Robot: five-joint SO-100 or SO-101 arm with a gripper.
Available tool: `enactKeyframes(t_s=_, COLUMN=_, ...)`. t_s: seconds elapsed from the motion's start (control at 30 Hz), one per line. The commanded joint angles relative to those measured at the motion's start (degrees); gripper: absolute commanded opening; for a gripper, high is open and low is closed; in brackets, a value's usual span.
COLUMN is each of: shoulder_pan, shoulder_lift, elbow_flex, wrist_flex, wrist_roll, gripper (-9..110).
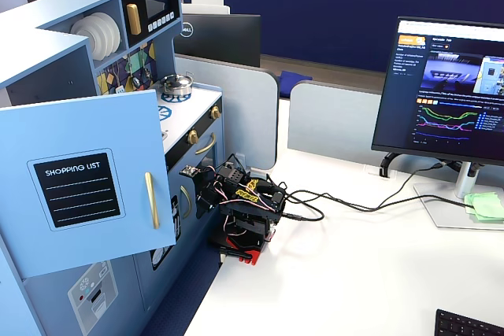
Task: Take off the lid from the green recipient and place it on the counter
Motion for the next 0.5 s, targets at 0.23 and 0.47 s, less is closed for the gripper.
enactKeyframes(t_s=0.23, shoulder_pan=6.9, shoulder_lift=-0.4, elbow_flex=1.3, wrist_flex=9.9, wrist_roll=1.8, gripper=0)
enactKeyframes(t_s=0.47, shoulder_pan=7.5, shoulder_lift=-0.4, elbow_flex=1.0, wrist_flex=8.0, wrist_roll=2.0, gripper=0)
